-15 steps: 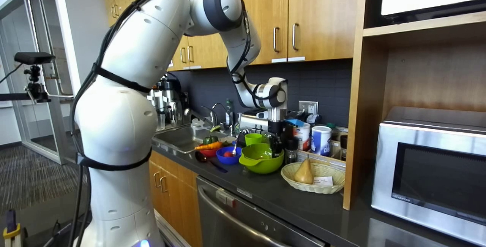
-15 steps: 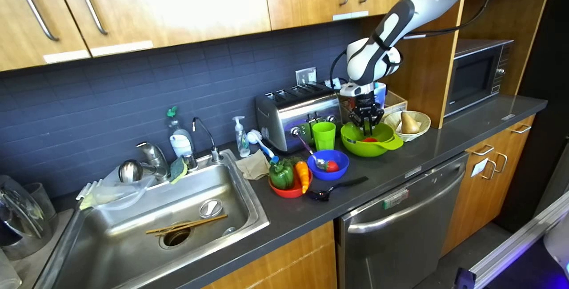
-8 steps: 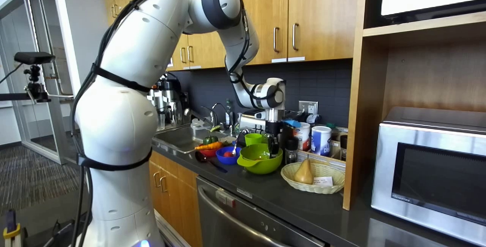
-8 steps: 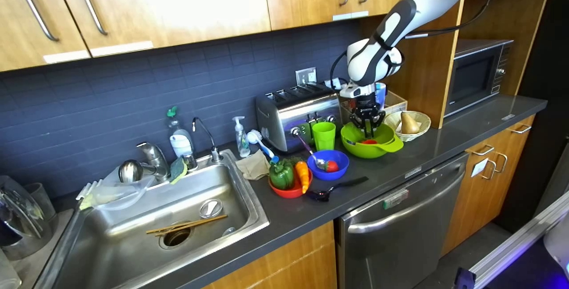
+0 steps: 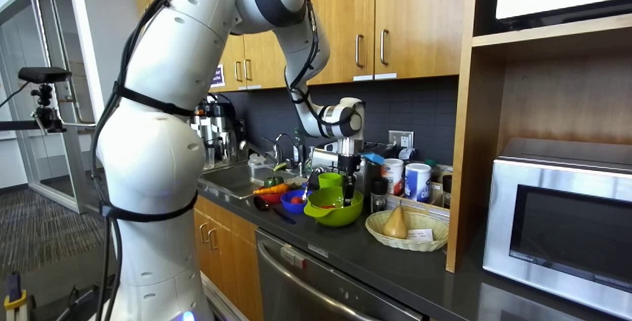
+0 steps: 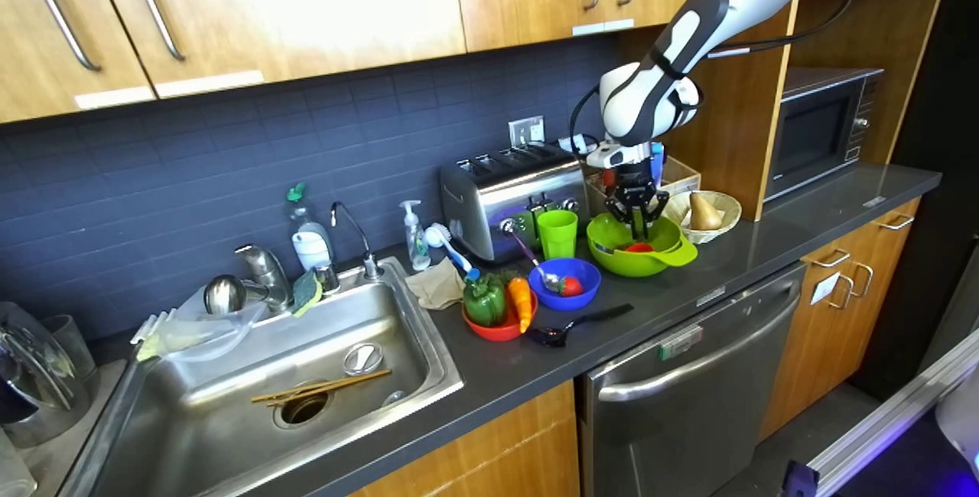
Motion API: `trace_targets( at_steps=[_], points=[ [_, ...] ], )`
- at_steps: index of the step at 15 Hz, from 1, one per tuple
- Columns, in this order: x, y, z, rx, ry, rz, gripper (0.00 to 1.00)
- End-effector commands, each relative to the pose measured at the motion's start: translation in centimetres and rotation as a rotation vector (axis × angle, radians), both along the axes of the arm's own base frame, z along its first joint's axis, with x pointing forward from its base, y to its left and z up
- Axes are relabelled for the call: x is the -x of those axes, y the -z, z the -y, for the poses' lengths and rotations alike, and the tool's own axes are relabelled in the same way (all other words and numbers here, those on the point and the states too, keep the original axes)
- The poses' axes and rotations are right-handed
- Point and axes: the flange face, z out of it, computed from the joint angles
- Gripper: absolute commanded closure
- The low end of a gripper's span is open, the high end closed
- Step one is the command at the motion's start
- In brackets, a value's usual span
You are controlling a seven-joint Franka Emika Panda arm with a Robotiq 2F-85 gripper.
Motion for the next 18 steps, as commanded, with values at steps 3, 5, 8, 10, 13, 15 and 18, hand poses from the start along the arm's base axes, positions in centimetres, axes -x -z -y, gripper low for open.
trace_targets(
  at_steps=[3, 5, 8, 10, 13, 15, 18],
  points=[
    [1.6, -1.0, -1.1, 0.003, 0.005, 0.015, 0.95],
    [1.8, -0.9, -1.3, 0.004, 0.002, 0.013, 0.95],
    [1.6, -0.8, -1.4, -0.001, -0.006, 0.017, 0.95],
    [0.9, -1.0, -1.2, -0.015, 0.0, 0.023, 0.95],
    [0.6, -2.0, -1.2, -0.034, 0.04, 0.028, 0.95],
    [0.0, -2.9, -0.9, -0.043, 0.05, 0.061, 0.95],
    [-1.6, -4.3, 0.2, -0.039, 0.051, 0.118, 0.95]
  ],
)
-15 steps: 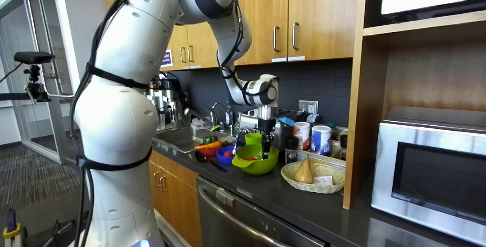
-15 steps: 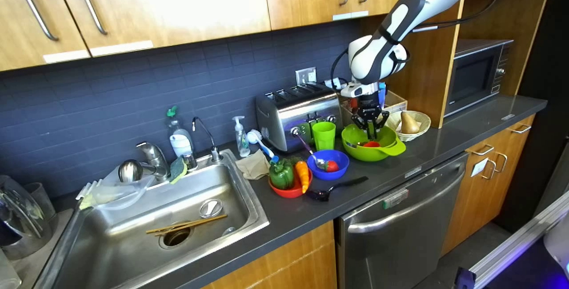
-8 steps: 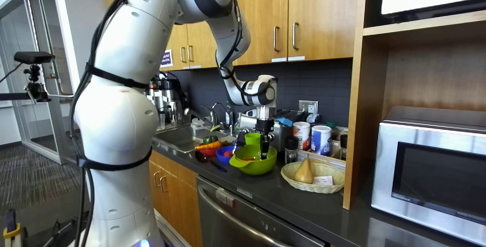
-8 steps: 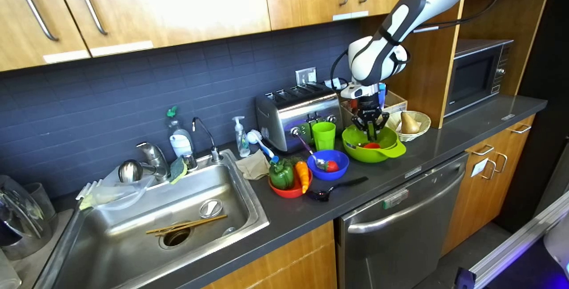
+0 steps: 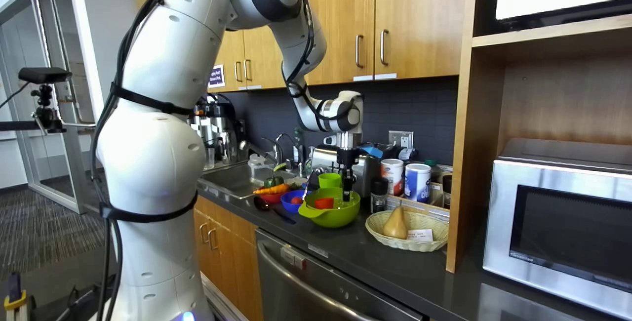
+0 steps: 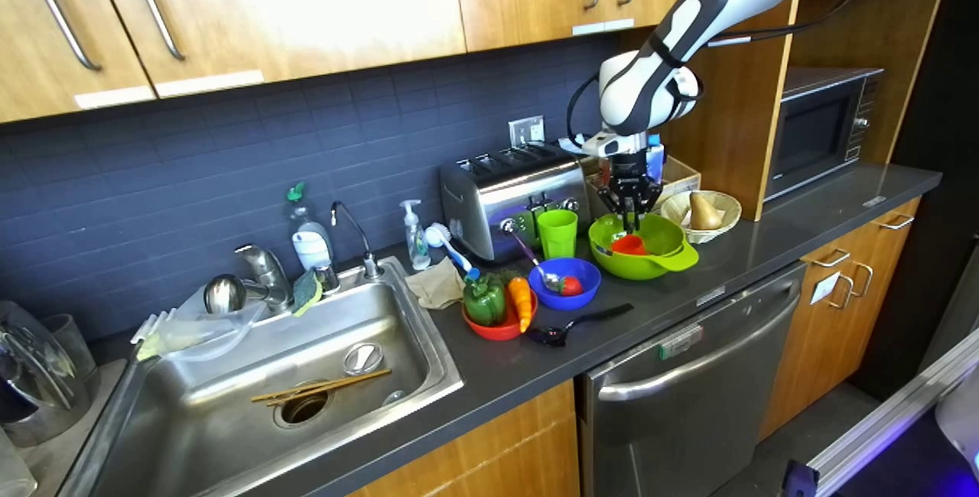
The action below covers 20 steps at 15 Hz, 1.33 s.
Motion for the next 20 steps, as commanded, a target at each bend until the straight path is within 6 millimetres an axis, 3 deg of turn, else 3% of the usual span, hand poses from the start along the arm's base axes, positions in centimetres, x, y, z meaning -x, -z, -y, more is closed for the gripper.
trace_targets(
  at_steps=[1, 5, 9, 20],
  points=[
    [-1.7, -2.5, 1.5, -0.006, 0.023, 0.081, 0.95],
    [-3.1, -3.3, 4.1, -0.004, 0.067, 0.129, 0.95],
    [-3.2, -3.1, 5.9, 0.013, 0.093, 0.136, 0.95],
    [-3.0, -2.2, 5.6, 0.032, 0.076, 0.122, 0.95]
  ],
)
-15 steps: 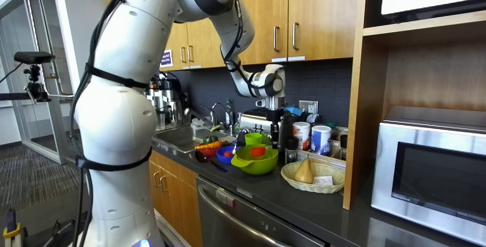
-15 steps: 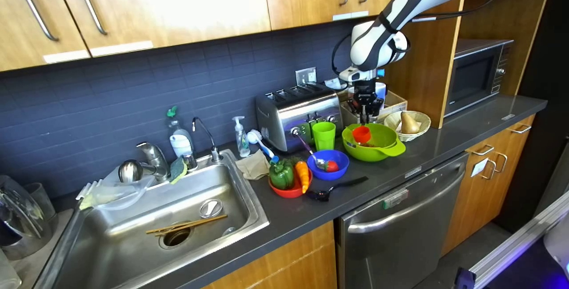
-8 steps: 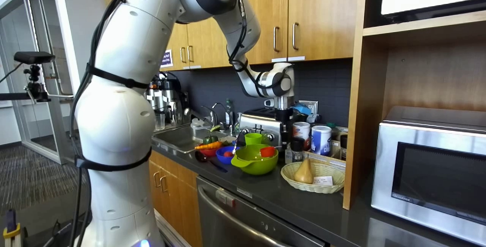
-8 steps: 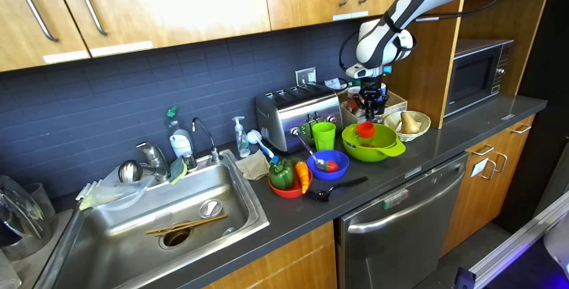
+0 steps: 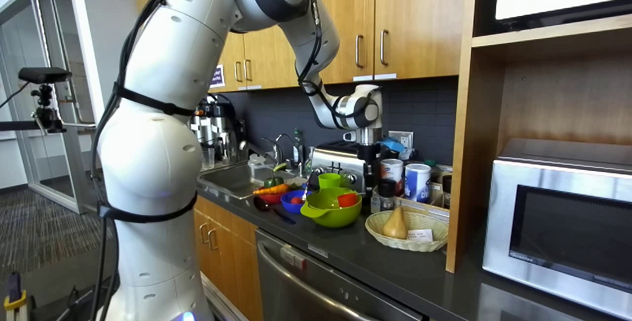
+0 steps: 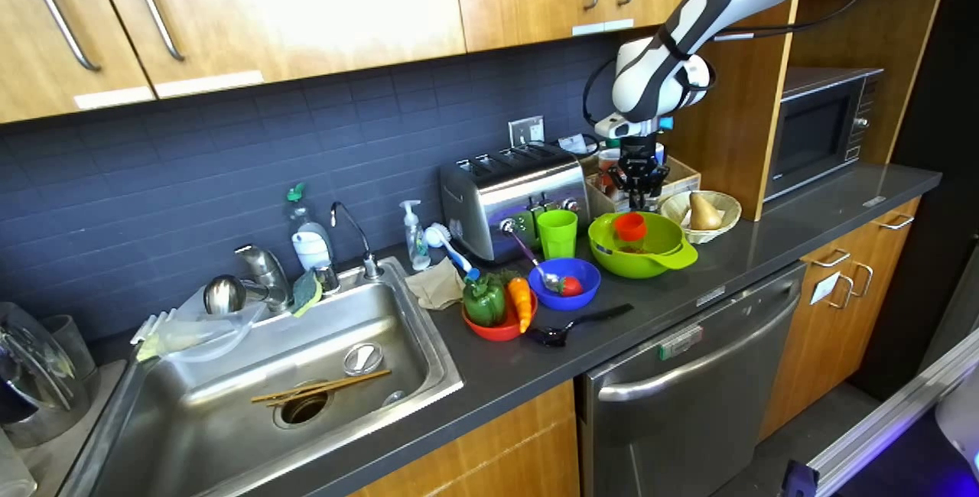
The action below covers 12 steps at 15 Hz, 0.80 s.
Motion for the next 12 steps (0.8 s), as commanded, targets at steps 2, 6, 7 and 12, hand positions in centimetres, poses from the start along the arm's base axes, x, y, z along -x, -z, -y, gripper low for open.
trace_targets(
  at_steps=[2, 6, 7, 12],
  points=[
    [-0.12, -0.2, -0.38, 0.023, -0.016, 0.02, 0.95],
    [0.1, -0.6, -0.5, 0.056, -0.036, 0.046, 0.95],
    [0.1, -0.67, -0.53, 0.063, -0.041, 0.053, 0.95],
    [0.28, -0.63, -0.72, 0.078, -0.064, 0.078, 0.95]
  ],
)
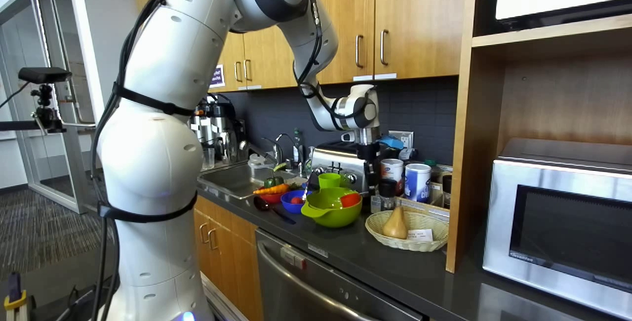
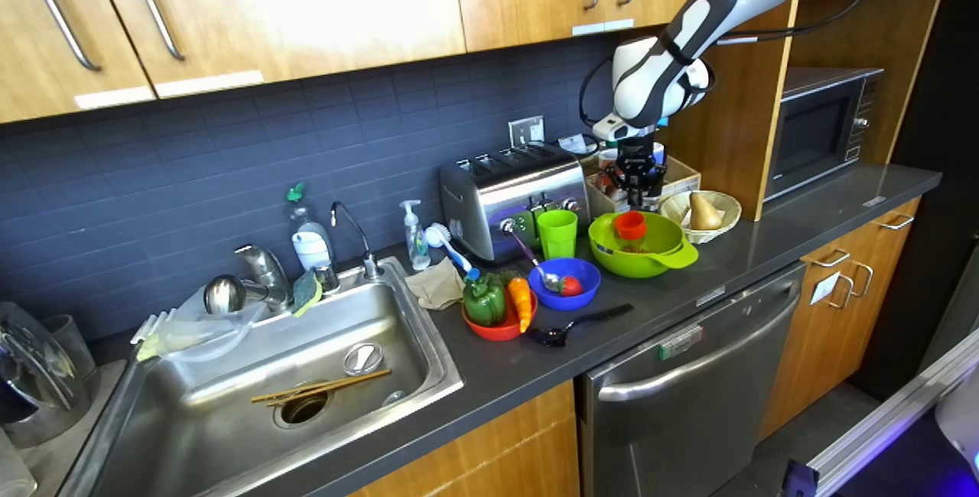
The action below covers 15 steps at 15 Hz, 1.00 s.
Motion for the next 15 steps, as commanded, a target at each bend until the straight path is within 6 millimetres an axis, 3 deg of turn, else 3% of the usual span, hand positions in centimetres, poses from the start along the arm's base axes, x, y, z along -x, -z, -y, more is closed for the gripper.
trace_targets(
  at_steps=[1, 7, 15],
  points=[
    [0.8, -0.5, -0.3, 0.025, -0.011, 0.043, 0.95],
    [2.2, -0.1, -0.5, 0.005, -0.055, 0.121, 0.95],
    [5.1, -0.2, 0.8, -0.131, -0.113, 0.306, 0.95]
  ],
)
